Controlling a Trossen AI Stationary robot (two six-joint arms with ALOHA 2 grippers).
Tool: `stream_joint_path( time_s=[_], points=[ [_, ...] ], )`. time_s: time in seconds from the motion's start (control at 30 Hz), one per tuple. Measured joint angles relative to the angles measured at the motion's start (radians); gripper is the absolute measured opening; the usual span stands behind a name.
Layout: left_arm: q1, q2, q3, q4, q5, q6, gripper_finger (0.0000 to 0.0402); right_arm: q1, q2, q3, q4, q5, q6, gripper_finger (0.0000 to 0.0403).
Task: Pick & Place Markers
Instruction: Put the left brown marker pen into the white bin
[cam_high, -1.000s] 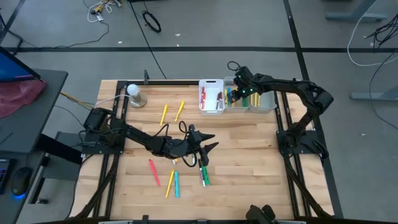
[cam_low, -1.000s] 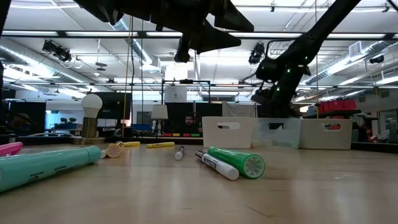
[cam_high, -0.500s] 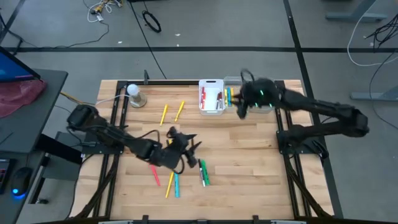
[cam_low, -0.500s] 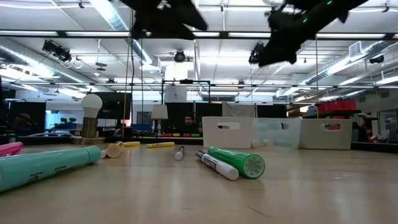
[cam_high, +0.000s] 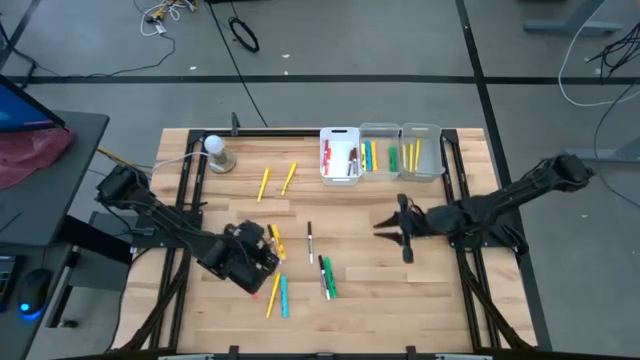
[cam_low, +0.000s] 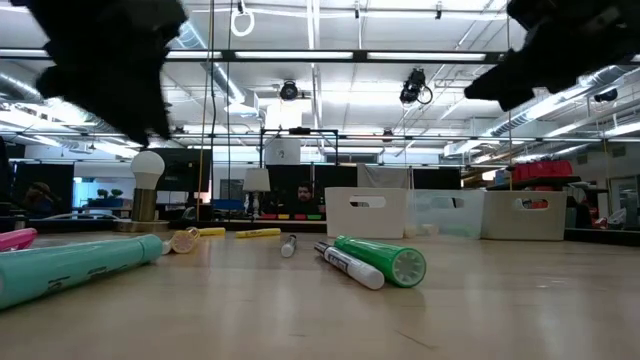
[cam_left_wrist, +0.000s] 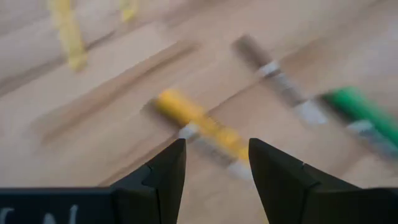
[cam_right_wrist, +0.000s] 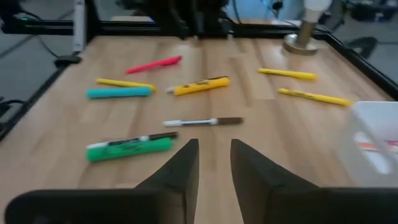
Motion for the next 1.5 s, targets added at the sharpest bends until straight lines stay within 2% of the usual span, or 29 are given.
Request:
stream_joint_path(
  time_s=[0.17,0.33,0.47,0.67,0.77,1.13,1.37,1.5],
  points=[
    [-0.015,0.008,-0.009,-0.136,0.086,-0.162,0.0181,0.057,0.024,-0.090,0.191,0.018,0.031,0.0081],
    [-0.025,0.008,-0.048,-0.124,0.124,-0.274,0.0181,0.043,0.037,-0.147,0.297,0.016,0.114,0.0084],
    [-0.021,0.008,-0.100,-0.005,0.128,-0.368,0.0181,0.030,0.061,-0.151,0.288,0.017,0.155,0.0102],
    [0.023,0.028,-0.187,0.273,0.105,-0.365,0.0181,0.030,0.105,-0.151,0.317,0.024,0.151,0.0136],
    [0.062,0.064,-0.190,0.312,0.117,-0.336,0.0181,0.030,0.124,-0.151,0.333,0.025,0.150,0.0148],
    [0.157,0.177,-0.189,0.337,0.138,-0.317,0.0181,0.030,0.140,-0.151,0.354,0.025,0.153,0.0162],
    [0.167,0.191,-0.186,0.333,0.134,-0.315,0.0181,0.030,0.140,-0.151,0.354,0.025,0.153,0.0162],
    [0.167,0.191,-0.186,0.322,0.144,-0.315,0.0166,0.030,0.140,-0.151,0.354,0.025,0.150,0.0162]
  ],
)
